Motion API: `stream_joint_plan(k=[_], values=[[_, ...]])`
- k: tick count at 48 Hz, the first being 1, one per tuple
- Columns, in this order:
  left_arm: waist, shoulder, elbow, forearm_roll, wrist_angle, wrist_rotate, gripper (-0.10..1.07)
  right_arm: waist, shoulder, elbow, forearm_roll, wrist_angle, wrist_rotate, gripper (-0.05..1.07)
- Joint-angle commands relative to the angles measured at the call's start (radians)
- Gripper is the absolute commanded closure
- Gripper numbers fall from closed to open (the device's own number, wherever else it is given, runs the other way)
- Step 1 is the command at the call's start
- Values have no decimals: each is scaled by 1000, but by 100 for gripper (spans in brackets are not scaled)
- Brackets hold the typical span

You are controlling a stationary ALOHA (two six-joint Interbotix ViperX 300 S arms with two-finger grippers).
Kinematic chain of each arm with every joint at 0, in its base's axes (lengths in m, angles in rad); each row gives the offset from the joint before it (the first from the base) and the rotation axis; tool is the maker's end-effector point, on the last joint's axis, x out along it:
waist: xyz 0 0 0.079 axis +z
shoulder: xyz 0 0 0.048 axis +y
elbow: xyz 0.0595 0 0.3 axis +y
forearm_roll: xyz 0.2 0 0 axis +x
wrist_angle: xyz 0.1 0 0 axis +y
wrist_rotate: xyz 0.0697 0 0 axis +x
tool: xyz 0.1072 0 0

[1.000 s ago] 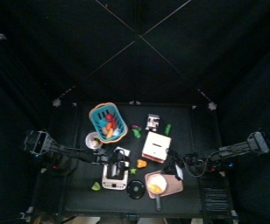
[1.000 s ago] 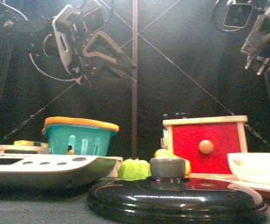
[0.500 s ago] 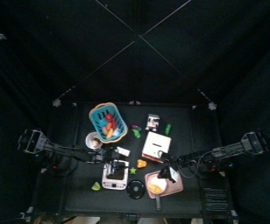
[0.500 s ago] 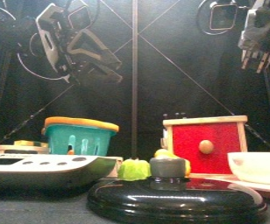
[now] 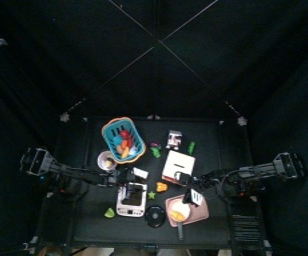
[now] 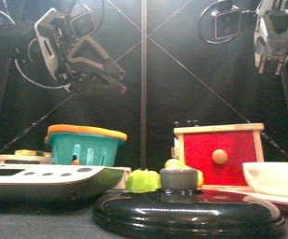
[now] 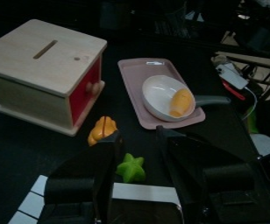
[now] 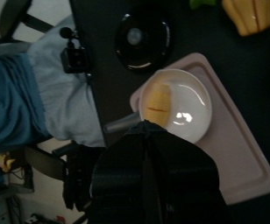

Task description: Grab corn

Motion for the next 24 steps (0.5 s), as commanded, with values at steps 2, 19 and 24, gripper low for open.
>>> stream_joint_plan(k=[2, 19, 24], values=[[0, -15, -11, -5, -9, 2, 20, -5, -8, -58, -156, 92, 130, 67], [-2, -74, 35, -6, -11, 0, 20, 219, -6, -25, -488, -25, 462, 67], [-8, -103, 57, -8, -11, 2, 20, 296, 11, -2, -554, -155, 537, 66]])
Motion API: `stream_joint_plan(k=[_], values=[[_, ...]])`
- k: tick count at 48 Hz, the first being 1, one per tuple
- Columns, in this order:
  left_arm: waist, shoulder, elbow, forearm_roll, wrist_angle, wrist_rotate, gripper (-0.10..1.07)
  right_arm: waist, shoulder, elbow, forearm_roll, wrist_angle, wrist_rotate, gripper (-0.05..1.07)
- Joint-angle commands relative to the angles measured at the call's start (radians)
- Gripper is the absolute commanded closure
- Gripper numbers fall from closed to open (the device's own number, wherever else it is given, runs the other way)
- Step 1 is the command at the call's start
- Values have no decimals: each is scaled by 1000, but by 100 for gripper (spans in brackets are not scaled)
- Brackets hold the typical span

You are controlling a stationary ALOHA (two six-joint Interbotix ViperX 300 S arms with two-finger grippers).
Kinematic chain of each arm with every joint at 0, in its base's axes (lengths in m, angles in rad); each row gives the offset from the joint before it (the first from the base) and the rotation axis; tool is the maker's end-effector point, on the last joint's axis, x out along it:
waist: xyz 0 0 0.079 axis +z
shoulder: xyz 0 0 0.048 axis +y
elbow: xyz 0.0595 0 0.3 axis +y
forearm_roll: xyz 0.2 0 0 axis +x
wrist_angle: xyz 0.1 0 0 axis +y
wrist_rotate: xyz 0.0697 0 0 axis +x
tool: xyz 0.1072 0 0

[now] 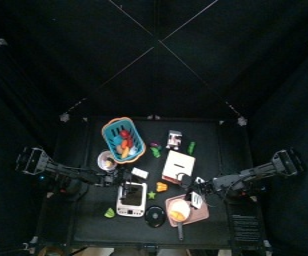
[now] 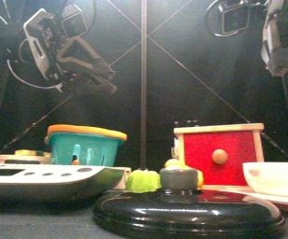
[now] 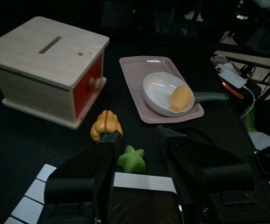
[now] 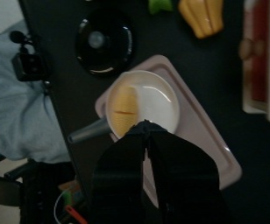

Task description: Grab corn

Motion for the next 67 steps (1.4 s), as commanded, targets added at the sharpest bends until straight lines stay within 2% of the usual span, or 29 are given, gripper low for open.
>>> stream_joint_plan(k=[1, 7, 16, 27, 48, 67], values=[[-11, -37, 0, -2, -9, 2, 20, 67, 9, 3, -57, -115, 58, 65], [-34, -60, 18, 3, -14, 5, 20, 104, 61, 15, -127, -156, 153, 57], [-37, -78, 41, 5, -21, 3, 20, 138, 184, -15, -222, -155, 295, 34], [-37, -81, 61, 5, -64, 3, 20, 176, 311, -67, -302, -150, 376, 14], [-37, -83, 64, 2, -72, 2, 20, 192, 433, -118, -305, -106, 373, 12], [-37, -100, 81, 2, -74, 0, 20, 193, 472, -118, -298, -106, 373, 12]])
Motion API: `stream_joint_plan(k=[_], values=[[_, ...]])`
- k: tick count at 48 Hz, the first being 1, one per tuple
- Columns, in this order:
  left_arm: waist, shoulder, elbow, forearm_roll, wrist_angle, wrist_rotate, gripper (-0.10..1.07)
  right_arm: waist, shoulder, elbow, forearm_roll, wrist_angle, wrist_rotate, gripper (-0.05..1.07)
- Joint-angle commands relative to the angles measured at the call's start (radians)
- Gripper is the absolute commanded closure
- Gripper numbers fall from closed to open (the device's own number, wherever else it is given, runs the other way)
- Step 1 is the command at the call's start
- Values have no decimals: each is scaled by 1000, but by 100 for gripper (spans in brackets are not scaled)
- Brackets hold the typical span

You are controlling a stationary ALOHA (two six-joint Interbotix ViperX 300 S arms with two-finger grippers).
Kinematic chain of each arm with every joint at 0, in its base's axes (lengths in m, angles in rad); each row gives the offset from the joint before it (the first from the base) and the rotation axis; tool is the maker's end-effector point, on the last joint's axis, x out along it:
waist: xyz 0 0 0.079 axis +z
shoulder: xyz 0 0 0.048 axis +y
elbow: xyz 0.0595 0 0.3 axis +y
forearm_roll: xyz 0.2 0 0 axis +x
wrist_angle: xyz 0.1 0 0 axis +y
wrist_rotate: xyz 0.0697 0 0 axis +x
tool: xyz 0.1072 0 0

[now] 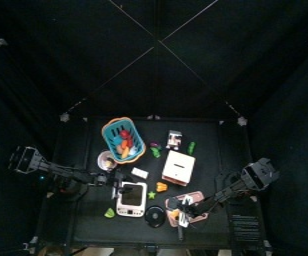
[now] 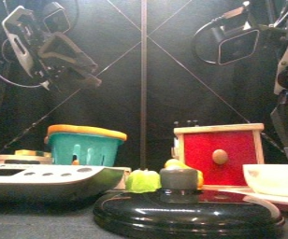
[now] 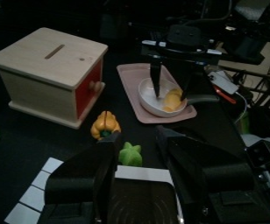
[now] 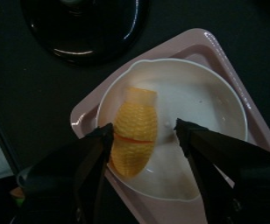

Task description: Grab corn

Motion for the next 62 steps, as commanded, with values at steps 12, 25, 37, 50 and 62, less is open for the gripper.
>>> stream_joint_plan(k=[12, 25, 37, 50, 62], values=[[-2, -14, -6, -14, -11, 0, 20, -3, -2, -17, 0, 23, -5, 12], [-2, -14, -3, -12, -11, 0, 20, -6, 11, -8, -6, 38, -8, 12], [-2, -25, 6, -14, -11, 0, 20, -12, 32, -6, -6, 38, -11, 13], [-2, -58, 26, -12, -11, 0, 20, -11, 31, -8, -8, 40, -11, 27], [-3, -71, 48, -35, -11, 0, 20, -15, 18, -18, -9, 48, -12, 42]])
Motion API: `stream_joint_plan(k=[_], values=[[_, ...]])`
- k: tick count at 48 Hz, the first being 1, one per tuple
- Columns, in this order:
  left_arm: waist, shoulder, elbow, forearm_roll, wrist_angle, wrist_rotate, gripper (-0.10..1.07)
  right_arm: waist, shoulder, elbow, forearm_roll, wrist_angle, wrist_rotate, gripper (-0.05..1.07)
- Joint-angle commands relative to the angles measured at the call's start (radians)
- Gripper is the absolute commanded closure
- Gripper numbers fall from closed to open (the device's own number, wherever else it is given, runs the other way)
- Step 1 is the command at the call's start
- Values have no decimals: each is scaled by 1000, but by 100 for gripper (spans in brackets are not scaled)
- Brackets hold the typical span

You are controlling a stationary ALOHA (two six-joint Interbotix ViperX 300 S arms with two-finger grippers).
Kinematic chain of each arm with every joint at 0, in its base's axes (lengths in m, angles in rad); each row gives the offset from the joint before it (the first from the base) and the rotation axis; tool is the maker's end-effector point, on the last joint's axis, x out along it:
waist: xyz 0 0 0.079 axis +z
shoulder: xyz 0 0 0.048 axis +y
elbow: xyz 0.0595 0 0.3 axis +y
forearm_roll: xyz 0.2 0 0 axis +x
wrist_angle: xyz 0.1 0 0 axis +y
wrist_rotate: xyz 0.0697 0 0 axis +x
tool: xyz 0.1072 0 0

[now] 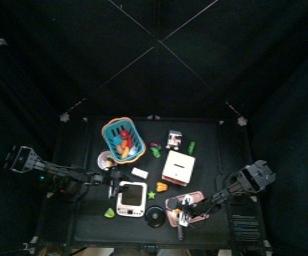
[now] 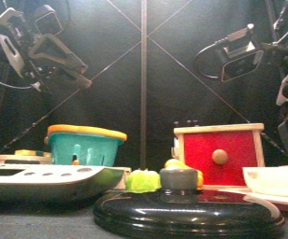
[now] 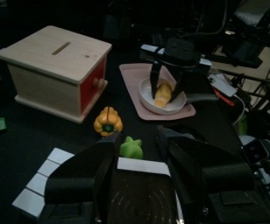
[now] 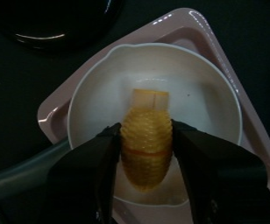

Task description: Grab corn

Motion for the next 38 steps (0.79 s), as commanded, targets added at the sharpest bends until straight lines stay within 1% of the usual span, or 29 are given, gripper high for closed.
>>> stream_joint_plan(k=[1, 11, 27, 38], values=[[-3, -6, -11, -8, -9, 2, 20, -3, -37, -21, -5, 5, -2, 42], [-3, -6, -11, -8, -9, 2, 20, -5, -71, -40, -17, 23, -2, 42], [-3, -6, -6, -9, -11, 2, 20, -15, -77, -46, -21, 28, -2, 43], [-3, -8, -2, -8, -9, 3, 20, -28, -121, -58, -64, 25, 11, 43]])
